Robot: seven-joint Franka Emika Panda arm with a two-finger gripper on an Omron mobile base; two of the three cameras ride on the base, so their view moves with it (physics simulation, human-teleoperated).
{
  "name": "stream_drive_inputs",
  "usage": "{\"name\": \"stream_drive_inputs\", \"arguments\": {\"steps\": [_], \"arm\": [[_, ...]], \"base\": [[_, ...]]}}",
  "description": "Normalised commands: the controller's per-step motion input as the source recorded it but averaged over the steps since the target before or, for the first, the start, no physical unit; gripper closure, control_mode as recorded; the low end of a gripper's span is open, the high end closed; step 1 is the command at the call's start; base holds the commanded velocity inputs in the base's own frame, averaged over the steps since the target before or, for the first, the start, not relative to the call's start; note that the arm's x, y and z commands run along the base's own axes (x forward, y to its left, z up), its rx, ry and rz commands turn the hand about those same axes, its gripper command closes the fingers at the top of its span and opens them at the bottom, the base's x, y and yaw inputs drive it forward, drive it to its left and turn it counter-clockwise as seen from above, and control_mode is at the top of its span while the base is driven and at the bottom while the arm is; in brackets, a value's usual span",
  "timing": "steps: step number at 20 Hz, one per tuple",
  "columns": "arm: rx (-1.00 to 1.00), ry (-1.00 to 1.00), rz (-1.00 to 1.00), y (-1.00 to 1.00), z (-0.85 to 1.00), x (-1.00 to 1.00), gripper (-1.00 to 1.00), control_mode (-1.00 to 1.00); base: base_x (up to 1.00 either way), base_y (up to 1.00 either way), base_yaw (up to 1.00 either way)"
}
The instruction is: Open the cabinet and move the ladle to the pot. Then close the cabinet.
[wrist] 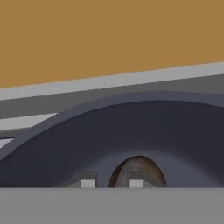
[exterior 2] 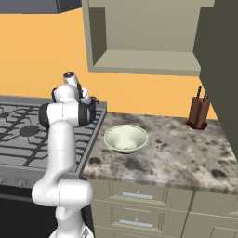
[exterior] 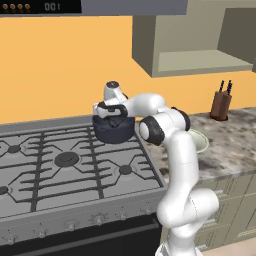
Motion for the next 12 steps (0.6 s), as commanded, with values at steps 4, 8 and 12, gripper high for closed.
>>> {"name": "stream_drive_inputs", "arguments": {"steps": [4, 8, 12], "arm": [[0.0, 0.0, 0.02, 0.02, 0.0, 0.0, -1.0, -1.0], [0.0, -0.02, 0.0, 0.0, 0.2, -0.23, -1.0, -1.0], [0.0, -0.16, 0.0, 0.0, 0.62, -0.88, -1.0, -1.0]], "base": [[0.0, 0.0, 0.0], [0.0, 0.0, 0.0], [0.0, 0.0, 0.0]]}}
